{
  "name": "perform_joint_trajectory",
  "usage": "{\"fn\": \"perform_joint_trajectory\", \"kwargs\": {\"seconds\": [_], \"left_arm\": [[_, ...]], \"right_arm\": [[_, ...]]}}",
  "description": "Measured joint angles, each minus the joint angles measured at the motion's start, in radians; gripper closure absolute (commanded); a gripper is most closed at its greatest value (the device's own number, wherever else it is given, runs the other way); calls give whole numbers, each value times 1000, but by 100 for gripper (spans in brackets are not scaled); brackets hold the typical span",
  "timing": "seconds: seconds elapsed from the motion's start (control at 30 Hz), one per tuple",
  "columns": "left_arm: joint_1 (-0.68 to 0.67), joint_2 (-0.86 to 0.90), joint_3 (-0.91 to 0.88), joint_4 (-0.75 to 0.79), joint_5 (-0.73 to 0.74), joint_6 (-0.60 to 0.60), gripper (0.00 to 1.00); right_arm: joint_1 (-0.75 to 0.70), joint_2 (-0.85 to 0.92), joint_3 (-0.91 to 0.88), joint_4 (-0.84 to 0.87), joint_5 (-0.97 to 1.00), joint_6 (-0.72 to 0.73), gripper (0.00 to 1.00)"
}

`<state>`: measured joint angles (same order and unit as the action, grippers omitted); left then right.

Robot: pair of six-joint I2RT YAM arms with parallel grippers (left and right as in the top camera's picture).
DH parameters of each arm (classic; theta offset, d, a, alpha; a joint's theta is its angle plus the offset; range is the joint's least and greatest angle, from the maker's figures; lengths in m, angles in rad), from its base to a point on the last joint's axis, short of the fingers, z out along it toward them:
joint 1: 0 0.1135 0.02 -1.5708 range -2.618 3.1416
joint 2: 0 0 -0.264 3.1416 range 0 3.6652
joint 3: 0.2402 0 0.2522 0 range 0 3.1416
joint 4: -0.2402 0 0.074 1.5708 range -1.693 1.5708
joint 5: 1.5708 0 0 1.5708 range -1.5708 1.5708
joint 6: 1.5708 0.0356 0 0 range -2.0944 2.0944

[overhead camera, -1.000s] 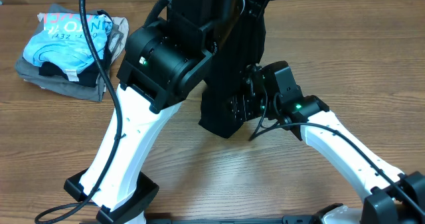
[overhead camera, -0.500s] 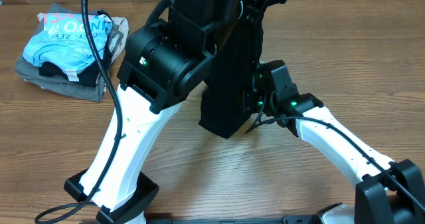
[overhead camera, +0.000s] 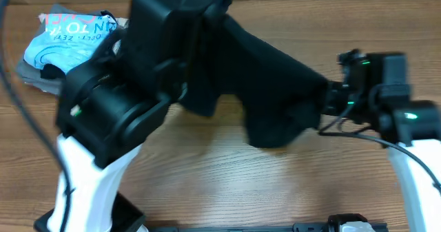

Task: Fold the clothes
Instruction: 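Stretch the shirt between both grippers and lower it onto the table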

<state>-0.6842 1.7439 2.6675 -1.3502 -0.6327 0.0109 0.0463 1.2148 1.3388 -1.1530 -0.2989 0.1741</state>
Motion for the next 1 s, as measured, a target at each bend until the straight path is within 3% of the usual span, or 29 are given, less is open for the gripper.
{"fn": "perform_joint_trajectory", "kwargs": {"seconds": [0.17,0.33,0.7,1.0], "left_arm": [[5,-22,10,-163,-78,-62,96],[6,-21,10,-334,-106,-190,96],[13,-21,-8,-341,40,-271,96],[86,-21,-132,-341,203,-290,96]], "right_arm": [[-33,-4,195,-202,17,-59,96],[-63,-5,304,-287,45,-81,96],[-66,3,305,-371,81,-122,96],[-66,15,304,-375,90,-126,96]]}}
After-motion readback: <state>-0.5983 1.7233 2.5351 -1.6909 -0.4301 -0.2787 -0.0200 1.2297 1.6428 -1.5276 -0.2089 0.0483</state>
